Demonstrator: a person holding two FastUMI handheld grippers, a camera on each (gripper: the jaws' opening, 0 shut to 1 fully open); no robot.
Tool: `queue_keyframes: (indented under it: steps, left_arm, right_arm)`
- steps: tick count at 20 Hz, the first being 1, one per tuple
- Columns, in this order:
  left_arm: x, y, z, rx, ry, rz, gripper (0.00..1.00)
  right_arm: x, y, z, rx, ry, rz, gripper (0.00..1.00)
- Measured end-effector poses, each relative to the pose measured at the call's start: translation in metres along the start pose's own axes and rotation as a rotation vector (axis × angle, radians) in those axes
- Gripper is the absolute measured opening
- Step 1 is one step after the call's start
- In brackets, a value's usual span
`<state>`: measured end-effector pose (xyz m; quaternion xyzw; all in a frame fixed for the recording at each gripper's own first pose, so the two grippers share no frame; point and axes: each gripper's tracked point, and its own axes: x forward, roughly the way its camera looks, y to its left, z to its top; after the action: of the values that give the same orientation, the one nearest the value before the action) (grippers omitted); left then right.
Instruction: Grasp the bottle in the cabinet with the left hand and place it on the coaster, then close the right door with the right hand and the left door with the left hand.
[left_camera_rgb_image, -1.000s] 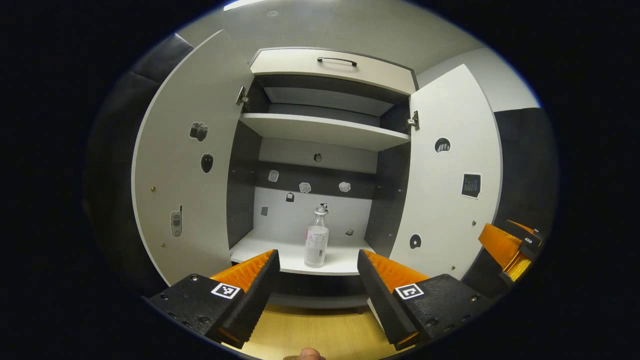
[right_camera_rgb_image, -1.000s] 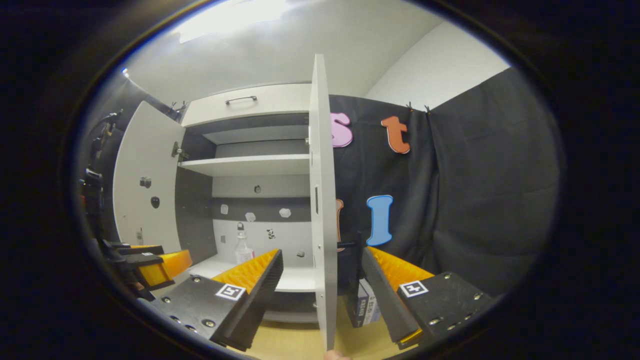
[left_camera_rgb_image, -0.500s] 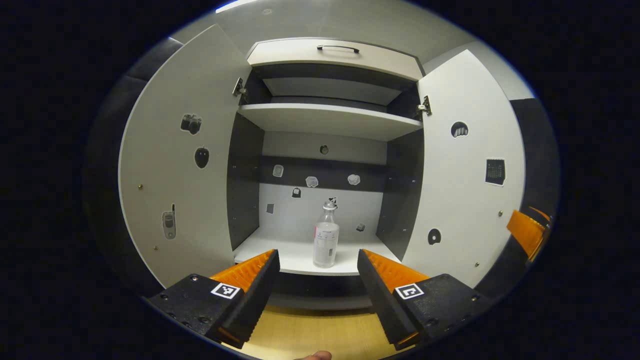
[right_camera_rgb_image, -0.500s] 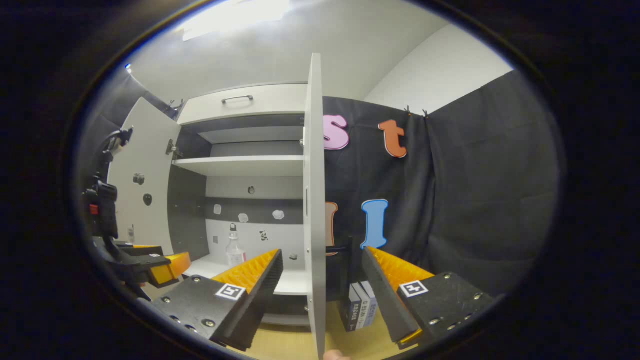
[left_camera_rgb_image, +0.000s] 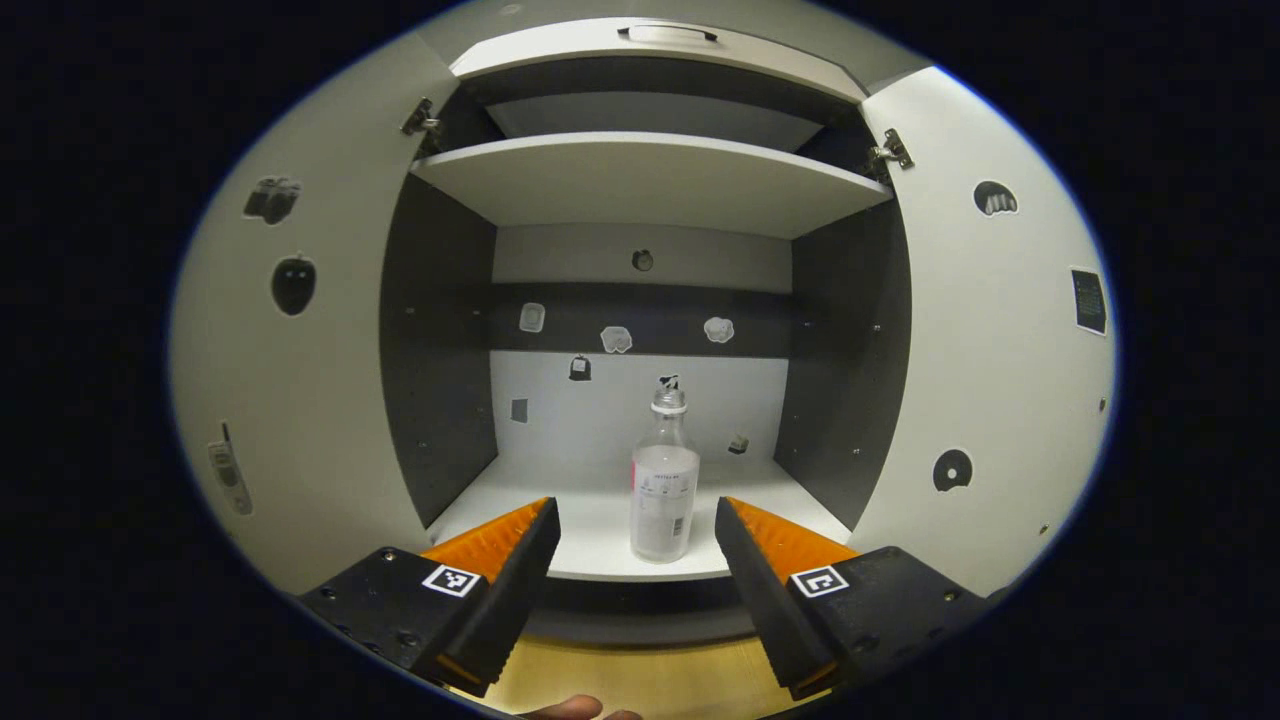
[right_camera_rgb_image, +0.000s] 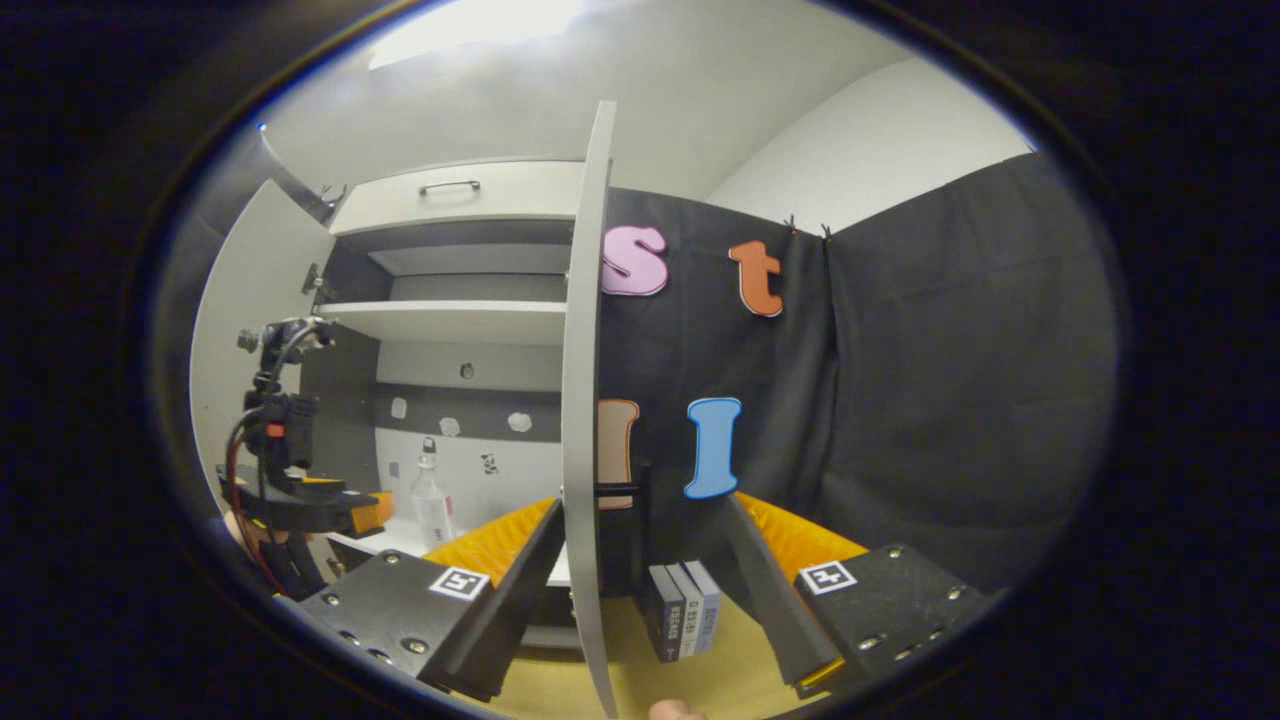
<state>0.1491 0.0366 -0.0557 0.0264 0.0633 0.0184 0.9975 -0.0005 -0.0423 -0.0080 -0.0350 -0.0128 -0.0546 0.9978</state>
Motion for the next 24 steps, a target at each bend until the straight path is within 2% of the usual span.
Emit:
queue_keyframes:
  steps: [6, 11, 14, 16, 17, 19, 20, 21, 24]
  left_arm:
    - [0.076, -0.003, 0.018, 0.019, -0.025, 0.012, 0.97]
    - [0.113, 0.002, 0.018, 0.010, -0.013, 0.037, 0.97]
    - [0.125, -0.003, 0.019, 0.003, 0.005, 0.000, 0.97]
    - [0.131, -0.002, 0.017, -0.010, 0.014, 0.010, 0.83]
    - [0.132, -0.002, 0.017, -0.016, 0.012, 0.012, 0.65]
    - [0.133, -0.002, 0.019, -0.012, 0.002, 0.011, 0.48]
    - [0.133, -0.002, 0.022, -0.011, -0.011, 0.012, 0.46]
    - [0.132, -0.001, 0.024, -0.004, -0.021, 0.008, 0.40]
    - [0.122, -0.008, 0.024, -0.045, -0.019, -0.037, 0.37]
  right_arm:
    - [-0.006, -0.002, 0.008, -0.006, -0.030, -0.013, 0.97]
    - [-0.011, -0.012, 0.010, 0.001, -0.032, -0.049, 0.97]
    - [-0.012, -0.011, 0.011, -0.004, -0.037, -0.051, 0.97]
    - [-0.012, -0.009, 0.011, -0.004, -0.039, -0.045, 0.97]
    - [-0.012, -0.008, 0.012, -0.004, -0.041, -0.043, 0.97]
    - [-0.013, -0.007, 0.013, -0.004, -0.045, -0.038, 0.97]
    - [-0.014, -0.007, 0.015, -0.002, -0.050, -0.037, 0.97]
    - [-0.014, -0.008, 0.016, 0.003, -0.055, -0.035, 0.97]
    - [-0.017, -0.012, 0.020, 0.016, -0.067, -0.031, 0.97]
